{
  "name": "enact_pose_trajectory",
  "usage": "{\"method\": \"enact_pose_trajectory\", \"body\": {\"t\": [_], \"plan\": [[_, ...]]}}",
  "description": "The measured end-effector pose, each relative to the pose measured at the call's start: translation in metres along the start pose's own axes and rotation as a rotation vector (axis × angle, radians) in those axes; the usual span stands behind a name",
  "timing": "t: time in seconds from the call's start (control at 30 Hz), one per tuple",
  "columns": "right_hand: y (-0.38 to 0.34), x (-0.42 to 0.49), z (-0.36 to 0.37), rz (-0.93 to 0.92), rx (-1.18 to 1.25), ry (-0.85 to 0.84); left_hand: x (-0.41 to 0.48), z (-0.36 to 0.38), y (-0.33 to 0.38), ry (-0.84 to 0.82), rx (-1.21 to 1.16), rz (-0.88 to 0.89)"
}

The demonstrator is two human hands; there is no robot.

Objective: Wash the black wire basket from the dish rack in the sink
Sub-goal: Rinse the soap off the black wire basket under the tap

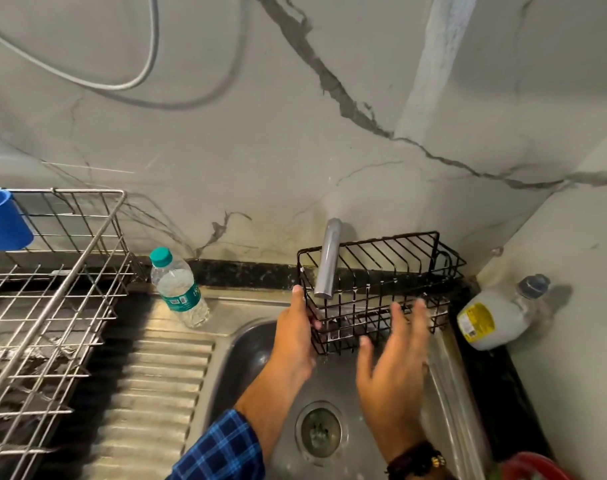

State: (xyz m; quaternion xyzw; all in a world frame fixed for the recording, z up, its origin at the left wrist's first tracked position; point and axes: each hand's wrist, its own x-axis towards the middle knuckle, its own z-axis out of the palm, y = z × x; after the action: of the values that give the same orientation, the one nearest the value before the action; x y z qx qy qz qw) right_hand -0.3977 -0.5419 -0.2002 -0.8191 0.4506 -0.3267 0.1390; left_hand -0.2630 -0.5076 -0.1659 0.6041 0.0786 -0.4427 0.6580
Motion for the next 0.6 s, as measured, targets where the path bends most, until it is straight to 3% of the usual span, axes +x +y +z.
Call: {"method": "enact_pose_trajectory", "body": {"t": [0.1, 0.27, 0.47, 0.6], "plan": [[-0.011, -0.009, 0.020, -0.204, -0.185, -0.173, 0.004, -0.001, 0.004, -0.011, -0.011, -0.062], [-0.002, -0.037, 0.047, -0.678, -0.339, -0.298, 0.030, -0.022, 0.027, 0.009, 0.032, -0.035], [-0.011, -0.026, 0.046, -0.469, -0.174, -0.101, 0.040, -0.046, 0.037, 0.029, 0.152, 0.138], [-0.013, -0.019, 0.045, -0.535, -0.189, -0.241, 0.038, -0.049, 0.025, 0.011, 0.083, 0.171]]}}
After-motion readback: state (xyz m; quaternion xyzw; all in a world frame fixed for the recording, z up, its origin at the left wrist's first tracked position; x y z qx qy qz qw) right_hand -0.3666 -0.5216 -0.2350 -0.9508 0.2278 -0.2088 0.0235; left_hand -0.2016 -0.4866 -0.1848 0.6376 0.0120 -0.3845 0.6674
